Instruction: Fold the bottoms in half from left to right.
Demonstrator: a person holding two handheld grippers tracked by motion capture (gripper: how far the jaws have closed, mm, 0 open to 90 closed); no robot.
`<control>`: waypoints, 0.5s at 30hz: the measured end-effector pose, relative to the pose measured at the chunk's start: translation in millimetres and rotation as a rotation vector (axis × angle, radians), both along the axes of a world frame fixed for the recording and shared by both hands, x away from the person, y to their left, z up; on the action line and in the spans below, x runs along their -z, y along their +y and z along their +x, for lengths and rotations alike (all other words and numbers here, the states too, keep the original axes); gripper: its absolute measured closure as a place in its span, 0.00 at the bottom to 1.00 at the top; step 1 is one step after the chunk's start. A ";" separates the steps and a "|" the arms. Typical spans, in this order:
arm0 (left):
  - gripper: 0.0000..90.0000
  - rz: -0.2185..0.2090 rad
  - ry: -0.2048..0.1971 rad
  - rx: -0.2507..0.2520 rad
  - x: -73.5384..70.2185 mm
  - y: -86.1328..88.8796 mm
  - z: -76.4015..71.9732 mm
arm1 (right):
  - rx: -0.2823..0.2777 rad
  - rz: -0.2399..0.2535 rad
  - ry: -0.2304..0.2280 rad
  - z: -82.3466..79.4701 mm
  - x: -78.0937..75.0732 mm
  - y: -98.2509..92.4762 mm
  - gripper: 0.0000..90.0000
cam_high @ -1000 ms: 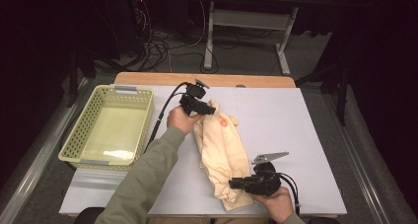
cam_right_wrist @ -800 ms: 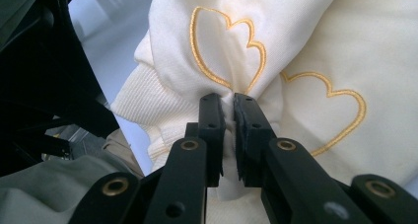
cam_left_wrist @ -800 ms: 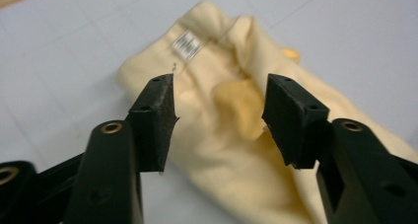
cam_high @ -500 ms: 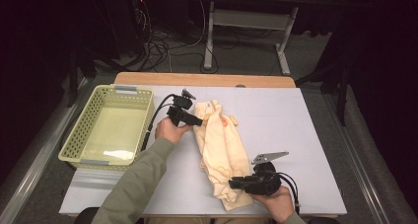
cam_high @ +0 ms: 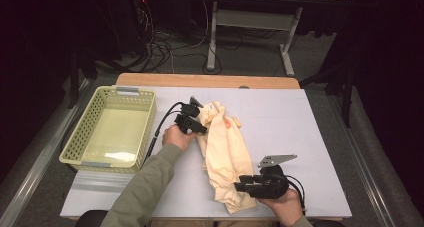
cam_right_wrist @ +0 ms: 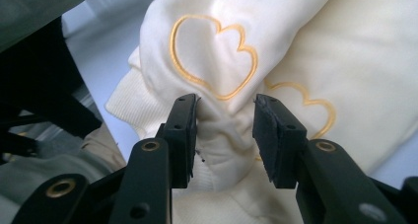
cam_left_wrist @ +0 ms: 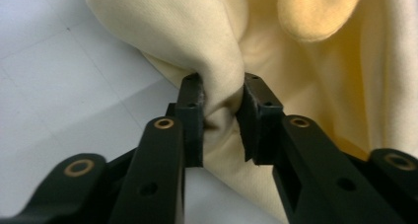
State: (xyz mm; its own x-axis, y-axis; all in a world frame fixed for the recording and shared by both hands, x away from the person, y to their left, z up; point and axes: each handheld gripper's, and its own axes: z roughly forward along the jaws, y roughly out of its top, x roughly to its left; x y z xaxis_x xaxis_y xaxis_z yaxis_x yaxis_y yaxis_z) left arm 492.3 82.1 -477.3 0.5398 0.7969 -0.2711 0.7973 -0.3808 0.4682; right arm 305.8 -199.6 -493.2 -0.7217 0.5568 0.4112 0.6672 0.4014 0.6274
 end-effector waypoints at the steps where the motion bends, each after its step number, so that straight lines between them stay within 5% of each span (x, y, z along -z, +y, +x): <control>1: 0.83 0.000 0.000 0.000 0.0 0.0 0.0 | -0.002 -0.004 -0.004 -0.1 -0.4 0.0 0.69; 5: 0.85 0.025 0.042 0.019 12.7 -8.7 0.2 | -0.001 -0.013 -0.022 -1.4 -1.8 -0.4 0.70; 6: 0.85 0.031 0.026 0.018 13.5 -10.1 -1.2 | 0.000 -0.014 -0.026 -2.0 -2.2 -0.9 0.70; 11: 0.86 0.008 0.038 0.029 14.5 -12.3 -2.9 | 0.007 -0.017 -0.041 -4.1 -4.4 -3.9 0.71; 15: 0.87 -0.016 0.058 0.036 14.8 -11.6 -1.7 | 0.027 -0.050 -0.103 -6.1 -13.2 -4.8 0.71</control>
State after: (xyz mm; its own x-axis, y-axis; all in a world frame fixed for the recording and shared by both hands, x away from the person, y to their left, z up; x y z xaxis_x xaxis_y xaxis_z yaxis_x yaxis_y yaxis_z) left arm 490.7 70.5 -492.1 0.5515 0.7725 -0.3147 0.8089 -0.4031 0.4281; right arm 299.7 -204.4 -479.9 -0.7430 0.5947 0.3070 0.6114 0.4165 0.6728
